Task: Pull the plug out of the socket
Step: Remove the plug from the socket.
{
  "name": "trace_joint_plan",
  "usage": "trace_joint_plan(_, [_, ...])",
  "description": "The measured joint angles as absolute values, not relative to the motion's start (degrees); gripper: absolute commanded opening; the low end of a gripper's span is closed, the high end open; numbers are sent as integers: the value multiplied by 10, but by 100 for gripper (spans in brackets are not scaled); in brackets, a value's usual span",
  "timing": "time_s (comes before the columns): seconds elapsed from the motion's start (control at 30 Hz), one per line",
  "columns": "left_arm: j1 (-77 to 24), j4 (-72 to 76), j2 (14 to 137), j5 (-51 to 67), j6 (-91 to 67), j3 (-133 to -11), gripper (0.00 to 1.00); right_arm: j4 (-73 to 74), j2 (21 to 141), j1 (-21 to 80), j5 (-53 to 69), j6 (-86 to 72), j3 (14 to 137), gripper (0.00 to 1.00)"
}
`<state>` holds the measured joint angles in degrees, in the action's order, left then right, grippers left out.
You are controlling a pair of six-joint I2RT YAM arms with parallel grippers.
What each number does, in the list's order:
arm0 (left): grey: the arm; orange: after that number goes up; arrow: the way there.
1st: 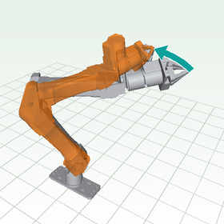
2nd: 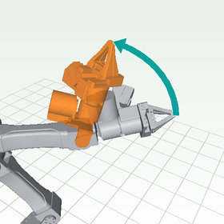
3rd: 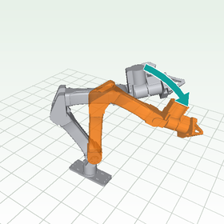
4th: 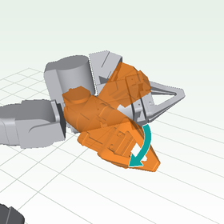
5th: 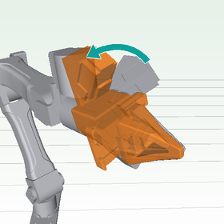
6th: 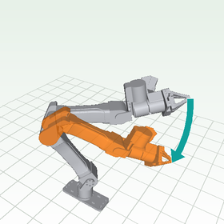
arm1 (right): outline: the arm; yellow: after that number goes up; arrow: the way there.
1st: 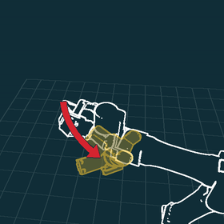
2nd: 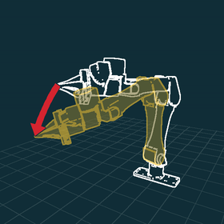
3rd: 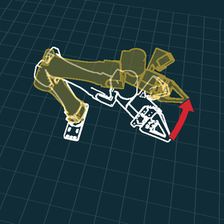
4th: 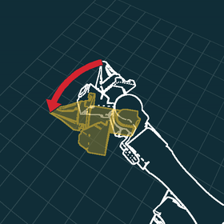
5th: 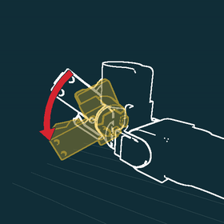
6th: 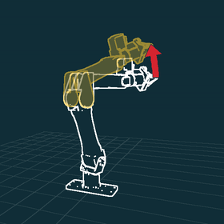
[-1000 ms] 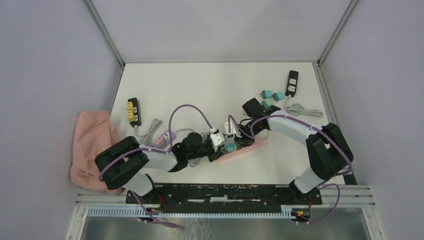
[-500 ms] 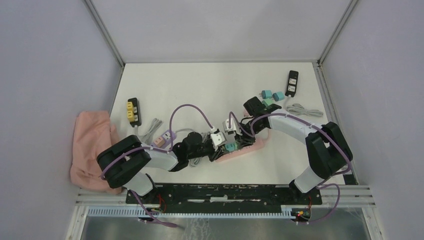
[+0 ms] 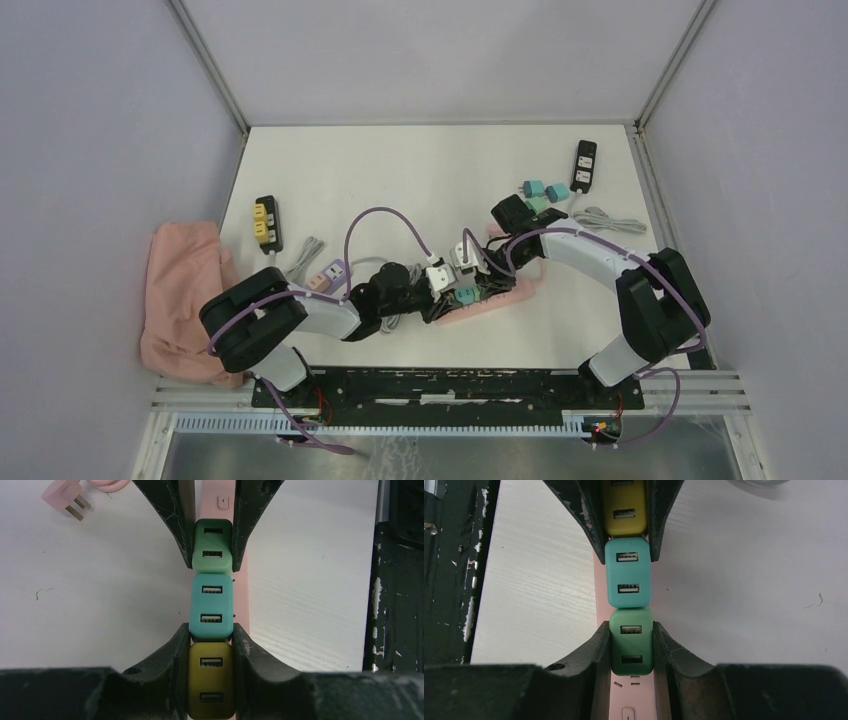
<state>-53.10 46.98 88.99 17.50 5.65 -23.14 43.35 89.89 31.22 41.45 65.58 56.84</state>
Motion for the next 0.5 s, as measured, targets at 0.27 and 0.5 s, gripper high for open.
trace_joint_plan(0.27, [-531,473,890,174,57,-233,3,443,910,275,445,631,577,0])
trace_joint_plan(0.5, [-531,472,893,178,57,-234,3,452,905,289,446,689,569,0])
